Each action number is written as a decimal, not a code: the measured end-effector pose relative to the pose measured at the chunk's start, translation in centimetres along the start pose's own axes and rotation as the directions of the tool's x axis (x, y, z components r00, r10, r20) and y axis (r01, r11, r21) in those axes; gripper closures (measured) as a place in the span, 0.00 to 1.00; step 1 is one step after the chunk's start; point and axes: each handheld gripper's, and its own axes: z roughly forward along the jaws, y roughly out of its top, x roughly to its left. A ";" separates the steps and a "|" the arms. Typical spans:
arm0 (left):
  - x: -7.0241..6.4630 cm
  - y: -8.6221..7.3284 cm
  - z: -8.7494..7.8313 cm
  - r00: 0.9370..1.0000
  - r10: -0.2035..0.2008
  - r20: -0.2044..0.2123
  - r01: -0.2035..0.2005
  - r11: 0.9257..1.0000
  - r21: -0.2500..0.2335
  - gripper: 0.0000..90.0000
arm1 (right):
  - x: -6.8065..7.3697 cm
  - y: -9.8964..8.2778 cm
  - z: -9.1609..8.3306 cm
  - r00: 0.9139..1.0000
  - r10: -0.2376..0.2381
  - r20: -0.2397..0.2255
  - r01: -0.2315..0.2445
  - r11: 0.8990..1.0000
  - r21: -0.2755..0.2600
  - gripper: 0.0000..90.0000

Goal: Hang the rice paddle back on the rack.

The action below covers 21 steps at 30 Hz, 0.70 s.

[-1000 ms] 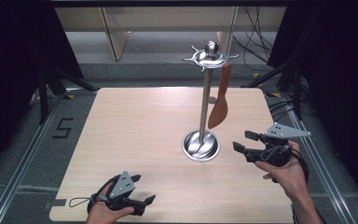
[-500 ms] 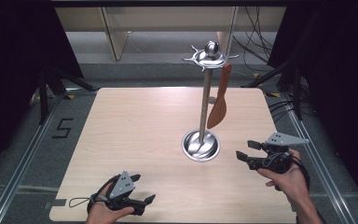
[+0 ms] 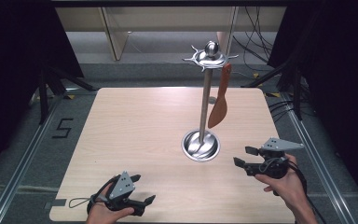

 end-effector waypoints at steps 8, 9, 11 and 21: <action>0.0 0.0 0.0 1.000 0.002 0.005 -0.002 1.000 0.005 0.17 | 0.1 -1.2 0.1 1.000 0.008 0.016 -0.008 0.999 0.049 0.35; 0.0 0.0 0.0 1.000 0.002 0.005 -0.002 1.000 0.005 0.17 | 0.1 -1.2 0.1 1.000 0.008 0.016 -0.008 0.999 0.049 0.35; 0.0 0.0 0.0 1.000 -0.009 0.001 0.009 1.000 0.005 0.17 | 0.0 -1.3 0.2 0.999 -0.022 0.023 0.022 0.999 0.034 0.35; -0.1 -0.1 0.0 1.000 -0.026 -0.004 0.026 1.000 0.010 0.17 | 0.6 -2.2 0.2 1.000 0.014 0.008 -0.014 0.998 0.056 0.35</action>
